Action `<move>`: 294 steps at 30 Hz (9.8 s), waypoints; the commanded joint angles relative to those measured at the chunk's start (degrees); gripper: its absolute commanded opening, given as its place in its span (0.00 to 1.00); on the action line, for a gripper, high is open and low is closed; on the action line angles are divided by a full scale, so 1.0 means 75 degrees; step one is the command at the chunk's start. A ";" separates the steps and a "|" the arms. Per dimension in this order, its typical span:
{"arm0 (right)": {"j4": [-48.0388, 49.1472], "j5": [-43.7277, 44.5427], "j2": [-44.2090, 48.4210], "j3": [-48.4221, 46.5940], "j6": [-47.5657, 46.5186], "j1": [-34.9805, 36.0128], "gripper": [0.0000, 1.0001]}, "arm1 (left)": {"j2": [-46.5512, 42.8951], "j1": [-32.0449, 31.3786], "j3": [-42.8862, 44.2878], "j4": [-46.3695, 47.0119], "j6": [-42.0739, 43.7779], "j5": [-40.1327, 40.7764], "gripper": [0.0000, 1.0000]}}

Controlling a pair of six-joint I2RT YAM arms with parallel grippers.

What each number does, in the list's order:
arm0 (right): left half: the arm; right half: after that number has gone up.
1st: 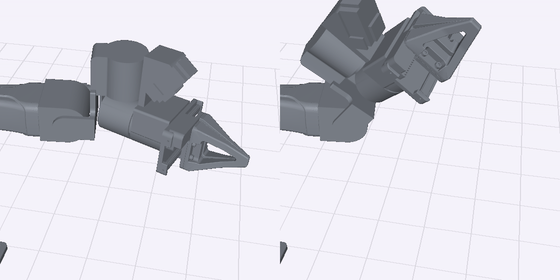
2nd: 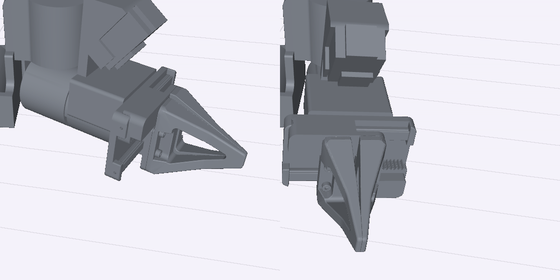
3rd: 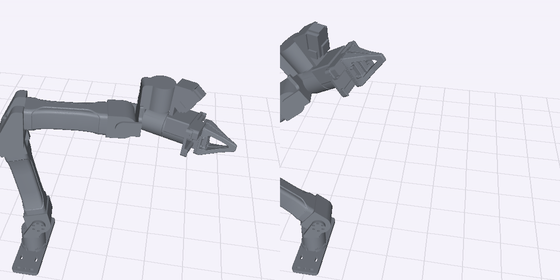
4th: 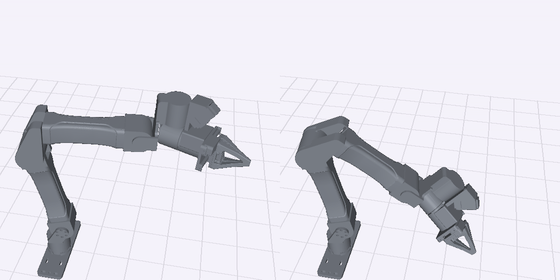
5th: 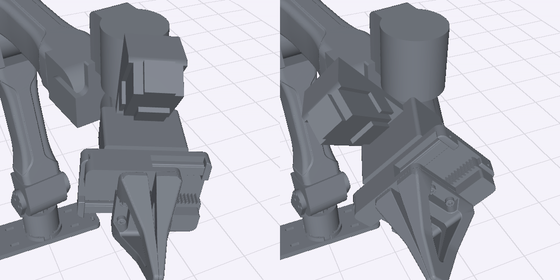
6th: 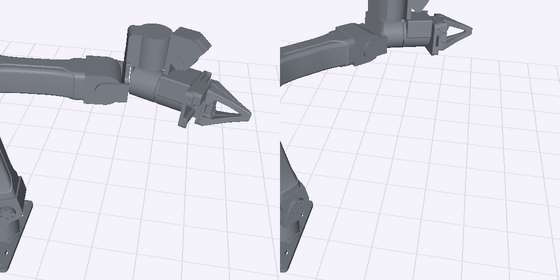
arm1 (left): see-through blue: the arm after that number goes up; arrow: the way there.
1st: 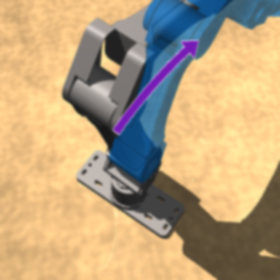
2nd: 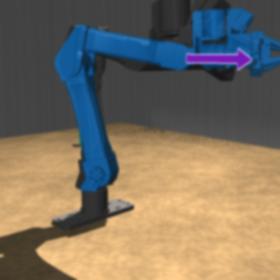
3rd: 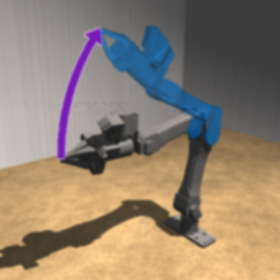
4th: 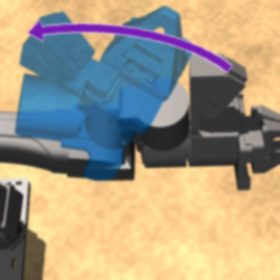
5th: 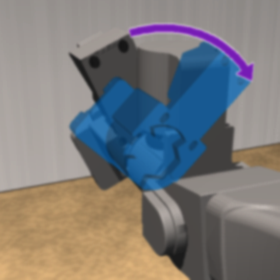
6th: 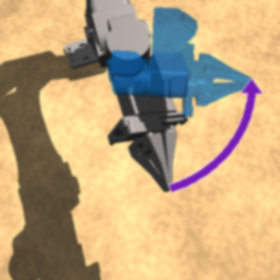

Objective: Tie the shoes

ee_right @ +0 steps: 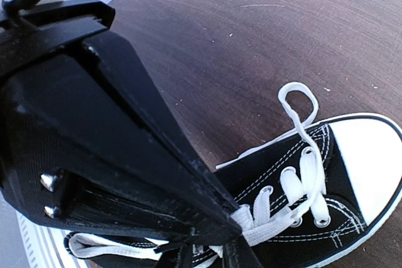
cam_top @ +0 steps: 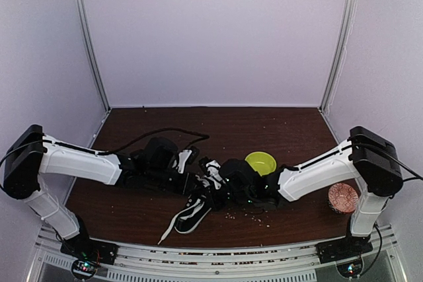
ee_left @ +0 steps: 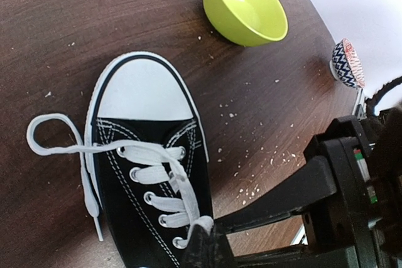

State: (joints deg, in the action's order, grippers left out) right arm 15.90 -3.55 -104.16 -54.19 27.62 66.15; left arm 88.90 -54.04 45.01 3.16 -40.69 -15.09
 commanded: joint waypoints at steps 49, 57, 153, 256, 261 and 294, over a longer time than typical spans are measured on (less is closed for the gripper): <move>0.0314 0.0813 0.0585 0.0539 0.0455 -0.0027 0.00 | -0.1251 -0.0205 -0.1201 0.0049 -0.0053 -0.0320 0.94; 0.0373 0.0751 0.0556 0.0547 0.0488 -0.0061 0.00 | -0.1585 0.1314 -0.0854 -0.0596 0.2765 0.0767 0.86; 0.0595 0.0288 0.0497 0.0406 0.0702 -0.0330 0.00 | -0.0408 -0.2758 -0.0575 -0.1518 -0.1399 0.0150 0.48; 0.2594 -0.0201 0.0770 0.1209 -0.0155 -0.0136 0.00 | -0.0078 0.0186 0.0725 -0.0456 -0.0930 -0.0162 0.02; 0.2205 0.0032 0.1195 0.1403 -0.0259 -0.0174 0.29 | -0.0312 0.0186 0.0587 -0.0439 -0.1010 0.0033 0.00; 0.1324 -0.1795 0.1023 0.1907 0.0347 0.0053 0.49 | -0.0875 0.0186 0.0173 -0.0415 -0.0893 0.0180 0.00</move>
State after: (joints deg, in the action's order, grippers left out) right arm 26.92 -13.91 -94.26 -37.17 30.15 66.22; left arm 83.15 -52.77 46.61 -2.13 -48.29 -13.82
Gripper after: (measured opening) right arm 0.501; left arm 0.010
